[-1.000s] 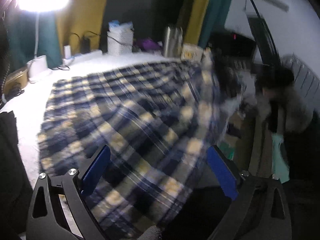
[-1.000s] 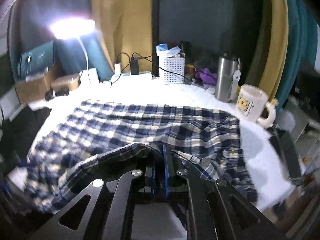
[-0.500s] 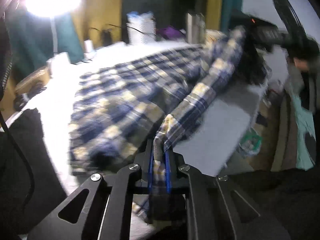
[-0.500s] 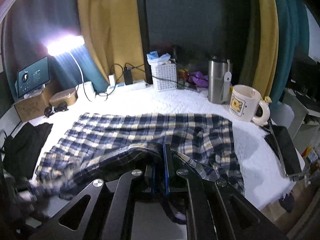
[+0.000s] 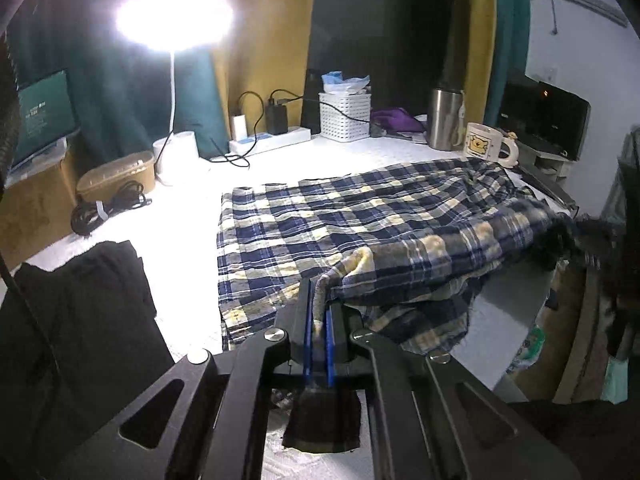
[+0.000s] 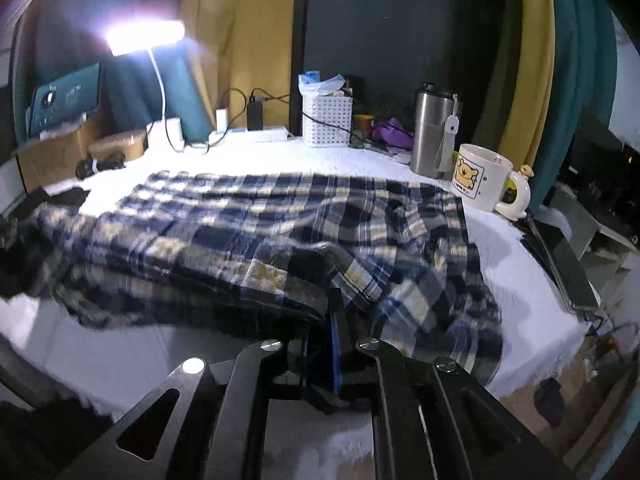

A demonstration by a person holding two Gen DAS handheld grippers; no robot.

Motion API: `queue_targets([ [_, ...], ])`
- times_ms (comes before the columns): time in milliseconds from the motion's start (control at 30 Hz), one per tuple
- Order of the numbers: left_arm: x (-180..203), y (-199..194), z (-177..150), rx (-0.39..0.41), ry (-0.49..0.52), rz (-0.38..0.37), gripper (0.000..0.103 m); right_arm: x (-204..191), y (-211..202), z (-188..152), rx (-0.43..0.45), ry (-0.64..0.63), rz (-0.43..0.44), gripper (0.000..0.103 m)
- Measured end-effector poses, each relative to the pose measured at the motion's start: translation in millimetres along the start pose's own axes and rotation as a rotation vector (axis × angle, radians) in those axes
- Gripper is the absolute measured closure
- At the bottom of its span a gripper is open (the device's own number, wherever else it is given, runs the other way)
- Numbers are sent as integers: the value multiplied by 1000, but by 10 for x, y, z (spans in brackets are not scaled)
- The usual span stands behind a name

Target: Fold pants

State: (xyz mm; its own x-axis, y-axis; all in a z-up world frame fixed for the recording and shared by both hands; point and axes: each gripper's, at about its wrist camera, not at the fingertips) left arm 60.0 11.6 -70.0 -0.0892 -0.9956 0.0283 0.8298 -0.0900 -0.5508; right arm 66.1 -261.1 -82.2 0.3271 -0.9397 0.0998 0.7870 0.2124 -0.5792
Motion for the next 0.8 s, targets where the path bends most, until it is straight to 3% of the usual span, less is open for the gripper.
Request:
queue_targets([
  [33, -13, 16, 6, -3, -3, 2, 99, -11, -7, -33, -2, -3, -2, 71],
  [67, -20, 23, 8, -5, -8, 1, 99, -23, -21, -92, -8, -10, -3, 31],
  [100, -35, 34, 17, -9, -14, 0, 99, -16, -34, -126, -12, -14, -3, 1],
  [267, -40, 33, 101, -7, -6, -6, 99, 41, -161, -221, 7, -32, -26, 0],
  [567, -43, 2, 159, 4, 6, -4, 99, -165, 146, -362, 59, -271, -258, 1],
  [633, -69, 8, 133, 3, 4, -9, 99, -67, 142, -333, 60, -253, -270, 13],
  [700, -67, 20, 95, -2, 8, -13, 99, 28, 143, -312, 50, -246, -294, 39],
  [800, -23, 72, -13, -22, 19, -24, 99, 149, 171, -309, 19, -248, -287, 54],
])
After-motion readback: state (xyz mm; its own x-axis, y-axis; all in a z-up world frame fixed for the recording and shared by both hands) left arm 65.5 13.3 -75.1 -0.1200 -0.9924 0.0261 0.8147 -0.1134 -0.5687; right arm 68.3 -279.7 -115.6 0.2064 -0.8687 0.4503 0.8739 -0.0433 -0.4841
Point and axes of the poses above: each gripper's, at about its wrist camera, not at the fingertips, and y roughly the way its jaws point, x to its right, z to its top, and after that the axes turned 3 degrees about x, right-handed
